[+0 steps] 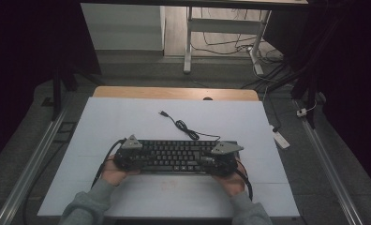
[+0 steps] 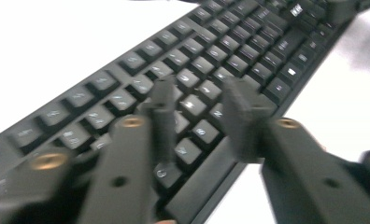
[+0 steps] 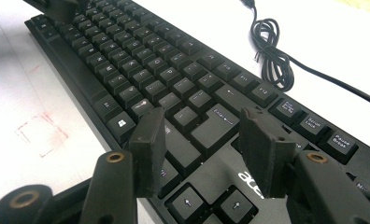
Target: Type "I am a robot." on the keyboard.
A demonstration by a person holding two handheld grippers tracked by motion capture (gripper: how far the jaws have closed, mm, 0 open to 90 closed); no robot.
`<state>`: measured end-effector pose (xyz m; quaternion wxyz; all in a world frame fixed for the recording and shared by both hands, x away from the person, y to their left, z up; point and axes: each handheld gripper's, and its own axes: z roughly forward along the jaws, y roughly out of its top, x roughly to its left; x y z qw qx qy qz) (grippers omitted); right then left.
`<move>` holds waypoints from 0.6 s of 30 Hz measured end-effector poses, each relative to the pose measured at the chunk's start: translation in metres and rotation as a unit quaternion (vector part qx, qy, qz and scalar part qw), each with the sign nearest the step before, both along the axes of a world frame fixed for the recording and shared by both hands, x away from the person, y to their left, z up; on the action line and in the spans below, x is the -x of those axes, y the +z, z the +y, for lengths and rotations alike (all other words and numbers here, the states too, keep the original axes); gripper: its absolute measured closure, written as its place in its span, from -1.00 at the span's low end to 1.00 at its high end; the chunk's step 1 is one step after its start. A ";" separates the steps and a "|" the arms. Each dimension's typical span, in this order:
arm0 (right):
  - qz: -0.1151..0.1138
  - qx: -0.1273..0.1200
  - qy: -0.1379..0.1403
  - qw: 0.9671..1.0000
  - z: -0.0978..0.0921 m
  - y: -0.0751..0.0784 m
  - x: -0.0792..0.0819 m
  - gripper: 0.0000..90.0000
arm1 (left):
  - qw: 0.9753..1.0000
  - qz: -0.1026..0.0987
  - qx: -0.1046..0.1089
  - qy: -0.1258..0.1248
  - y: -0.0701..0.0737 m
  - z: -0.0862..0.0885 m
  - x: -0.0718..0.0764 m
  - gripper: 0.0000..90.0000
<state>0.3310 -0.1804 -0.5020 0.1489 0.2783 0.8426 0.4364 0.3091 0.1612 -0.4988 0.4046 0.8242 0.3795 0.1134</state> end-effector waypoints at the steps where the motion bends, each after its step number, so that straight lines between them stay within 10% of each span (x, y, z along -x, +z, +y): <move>1: 0.001 0.000 0.000 1.000 0.000 0.000 0.000 0.14 | 1.000 0.000 -0.002 0.005 0.001 0.002 0.001 0.16; 6: 0.000 0.001 0.003 1.000 0.002 -0.001 0.000 0.14 | 0.999 0.009 0.004 0.032 0.003 0.012 0.000 -0.18; 18: -0.002 0.001 0.003 1.000 0.001 -0.001 -0.001 0.14 | 0.999 0.017 -0.004 0.043 0.001 0.016 -0.002 -0.28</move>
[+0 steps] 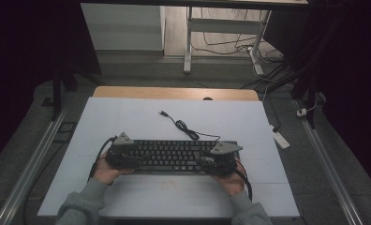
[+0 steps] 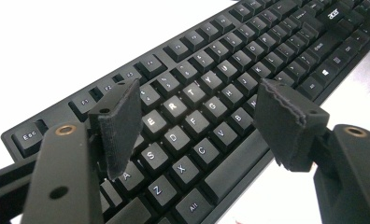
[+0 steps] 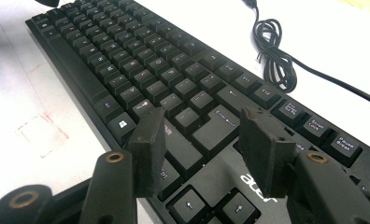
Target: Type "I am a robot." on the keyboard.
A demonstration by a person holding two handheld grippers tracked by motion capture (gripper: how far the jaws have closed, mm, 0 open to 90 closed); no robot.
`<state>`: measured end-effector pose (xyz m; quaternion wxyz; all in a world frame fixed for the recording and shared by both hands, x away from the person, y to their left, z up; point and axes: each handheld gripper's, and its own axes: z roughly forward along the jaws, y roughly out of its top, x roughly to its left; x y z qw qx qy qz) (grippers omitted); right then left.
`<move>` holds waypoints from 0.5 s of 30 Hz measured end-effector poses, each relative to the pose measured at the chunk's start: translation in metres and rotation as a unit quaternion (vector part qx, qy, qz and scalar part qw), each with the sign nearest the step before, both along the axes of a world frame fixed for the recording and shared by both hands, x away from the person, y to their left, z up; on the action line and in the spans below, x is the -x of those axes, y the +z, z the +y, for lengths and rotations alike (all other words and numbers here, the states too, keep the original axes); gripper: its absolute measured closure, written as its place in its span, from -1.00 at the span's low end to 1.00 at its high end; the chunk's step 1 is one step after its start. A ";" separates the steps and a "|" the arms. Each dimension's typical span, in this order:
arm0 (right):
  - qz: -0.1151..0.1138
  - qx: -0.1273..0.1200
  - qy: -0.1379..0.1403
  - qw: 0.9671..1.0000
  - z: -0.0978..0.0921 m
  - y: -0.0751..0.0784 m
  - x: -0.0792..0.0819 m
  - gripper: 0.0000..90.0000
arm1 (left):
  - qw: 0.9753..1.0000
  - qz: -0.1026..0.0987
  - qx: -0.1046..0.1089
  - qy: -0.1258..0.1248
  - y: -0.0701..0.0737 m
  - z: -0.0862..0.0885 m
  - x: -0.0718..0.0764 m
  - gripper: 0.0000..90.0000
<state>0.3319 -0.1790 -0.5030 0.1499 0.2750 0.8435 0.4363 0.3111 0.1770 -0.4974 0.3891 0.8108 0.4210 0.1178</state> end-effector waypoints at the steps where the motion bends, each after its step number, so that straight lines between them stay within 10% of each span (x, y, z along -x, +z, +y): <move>1: 0.000 0.000 0.000 1.000 0.000 0.000 0.000 0.14 | 1.000 0.000 -0.001 -0.002 0.000 0.000 0.000 -0.28; 15: -0.008 -0.016 0.005 1.000 0.015 0.013 -0.007 0.16 | 1.000 0.003 -0.006 -0.001 -0.002 0.000 -0.001 -0.30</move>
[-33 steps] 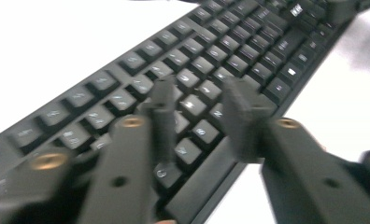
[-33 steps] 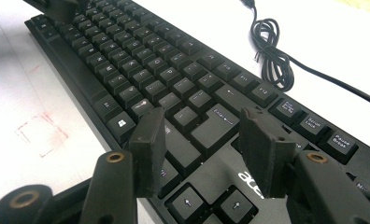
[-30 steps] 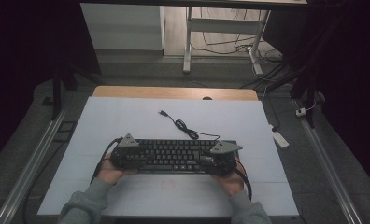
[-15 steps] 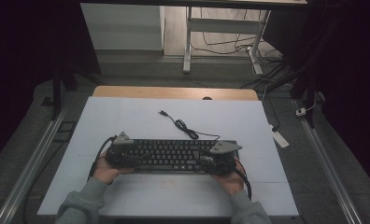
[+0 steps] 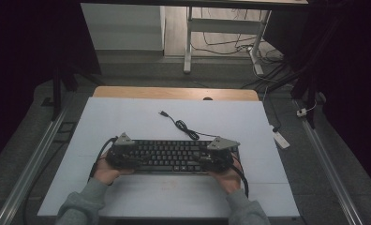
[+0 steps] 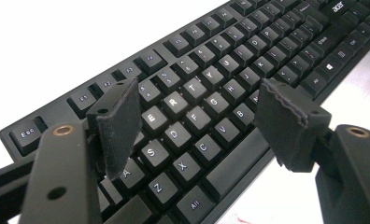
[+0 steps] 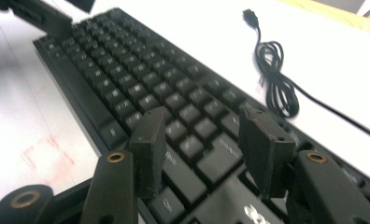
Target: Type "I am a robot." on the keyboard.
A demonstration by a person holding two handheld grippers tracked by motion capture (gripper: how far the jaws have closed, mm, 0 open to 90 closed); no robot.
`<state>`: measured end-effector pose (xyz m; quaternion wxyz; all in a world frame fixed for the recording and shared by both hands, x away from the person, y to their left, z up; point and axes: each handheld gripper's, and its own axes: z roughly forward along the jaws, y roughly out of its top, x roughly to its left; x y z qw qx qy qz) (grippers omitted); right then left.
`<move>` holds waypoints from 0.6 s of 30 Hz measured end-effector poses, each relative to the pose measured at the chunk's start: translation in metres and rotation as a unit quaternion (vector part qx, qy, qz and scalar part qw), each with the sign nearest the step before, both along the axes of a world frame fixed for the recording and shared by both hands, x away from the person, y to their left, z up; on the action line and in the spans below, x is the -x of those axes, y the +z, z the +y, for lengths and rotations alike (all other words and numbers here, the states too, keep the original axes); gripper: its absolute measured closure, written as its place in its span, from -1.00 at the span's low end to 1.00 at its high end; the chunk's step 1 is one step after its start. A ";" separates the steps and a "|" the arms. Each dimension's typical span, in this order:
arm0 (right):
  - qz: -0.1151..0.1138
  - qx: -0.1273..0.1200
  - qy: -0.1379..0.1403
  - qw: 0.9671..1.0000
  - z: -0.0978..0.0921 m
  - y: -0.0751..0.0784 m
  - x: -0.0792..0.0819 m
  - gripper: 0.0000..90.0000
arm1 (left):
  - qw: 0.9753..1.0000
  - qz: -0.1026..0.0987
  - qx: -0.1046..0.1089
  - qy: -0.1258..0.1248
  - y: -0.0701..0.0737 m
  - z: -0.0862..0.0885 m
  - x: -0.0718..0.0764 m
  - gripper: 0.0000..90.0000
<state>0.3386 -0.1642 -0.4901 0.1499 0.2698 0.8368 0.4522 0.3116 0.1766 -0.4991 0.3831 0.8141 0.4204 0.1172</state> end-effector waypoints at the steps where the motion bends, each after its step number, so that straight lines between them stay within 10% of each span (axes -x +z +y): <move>1: 0.000 -0.001 0.000 1.000 0.003 0.002 -0.001 0.17 | 1.000 -0.001 0.000 0.001 0.000 0.000 0.000 -0.30; 18: 0.044 0.003 0.030 0.999 0.036 0.001 -0.027 0.99 | 1.000 -0.001 -0.008 -0.011 -0.001 -0.003 0.000 -0.30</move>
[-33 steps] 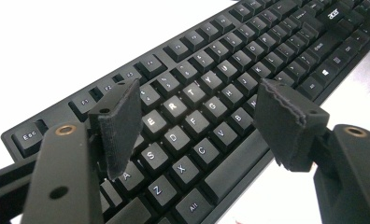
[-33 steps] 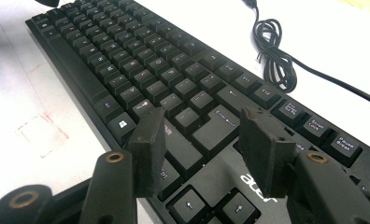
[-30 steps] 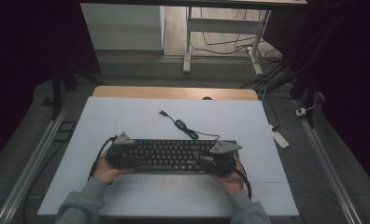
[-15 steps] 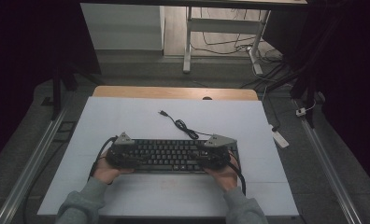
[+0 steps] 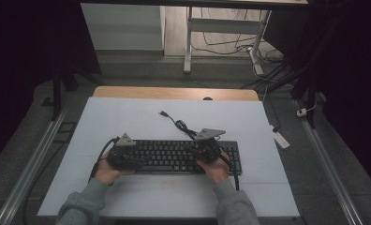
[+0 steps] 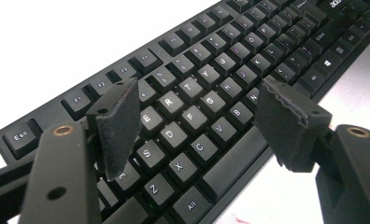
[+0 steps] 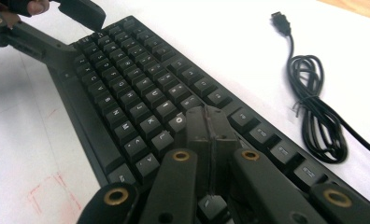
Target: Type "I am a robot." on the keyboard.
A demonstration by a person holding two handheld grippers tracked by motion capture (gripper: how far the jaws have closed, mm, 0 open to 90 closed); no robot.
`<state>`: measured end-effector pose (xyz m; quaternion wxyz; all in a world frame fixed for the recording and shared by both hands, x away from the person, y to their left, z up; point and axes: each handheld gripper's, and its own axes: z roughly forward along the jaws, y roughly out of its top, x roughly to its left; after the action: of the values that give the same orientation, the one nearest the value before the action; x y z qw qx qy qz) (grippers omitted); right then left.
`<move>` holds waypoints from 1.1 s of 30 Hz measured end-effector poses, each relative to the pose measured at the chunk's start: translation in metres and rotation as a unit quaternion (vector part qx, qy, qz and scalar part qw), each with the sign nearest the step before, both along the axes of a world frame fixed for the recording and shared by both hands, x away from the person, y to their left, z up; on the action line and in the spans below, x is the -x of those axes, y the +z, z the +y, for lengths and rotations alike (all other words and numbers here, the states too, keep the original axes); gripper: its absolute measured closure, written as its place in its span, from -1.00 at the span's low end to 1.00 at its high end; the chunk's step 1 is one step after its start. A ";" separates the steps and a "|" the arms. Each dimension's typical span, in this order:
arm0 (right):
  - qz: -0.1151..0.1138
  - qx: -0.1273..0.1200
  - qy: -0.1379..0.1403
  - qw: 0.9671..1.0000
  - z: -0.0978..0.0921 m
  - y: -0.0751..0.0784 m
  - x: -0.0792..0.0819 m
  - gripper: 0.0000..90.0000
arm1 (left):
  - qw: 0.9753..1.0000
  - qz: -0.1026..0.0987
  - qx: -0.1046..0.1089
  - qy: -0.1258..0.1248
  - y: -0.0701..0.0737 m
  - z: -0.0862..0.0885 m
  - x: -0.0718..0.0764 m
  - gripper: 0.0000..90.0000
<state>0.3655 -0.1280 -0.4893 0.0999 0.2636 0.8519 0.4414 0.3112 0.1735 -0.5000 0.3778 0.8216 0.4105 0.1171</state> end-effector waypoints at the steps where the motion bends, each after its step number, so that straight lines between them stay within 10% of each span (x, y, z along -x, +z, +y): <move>1: 0.001 0.004 0.001 1.000 0.003 0.000 -0.001 0.99 | 1.000 0.000 -0.001 0.000 0.000 0.000 0.000 -0.30; 33: 0.036 0.061 0.017 0.997 0.049 -0.024 -0.019 0.99 | 1.000 -0.002 -0.001 -0.001 0.000 -0.001 0.000 -0.30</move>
<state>0.3844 -0.0795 -0.5128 0.0773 0.2587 0.8845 0.3804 0.3113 0.1729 -0.5003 0.3776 0.8224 0.4087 0.1188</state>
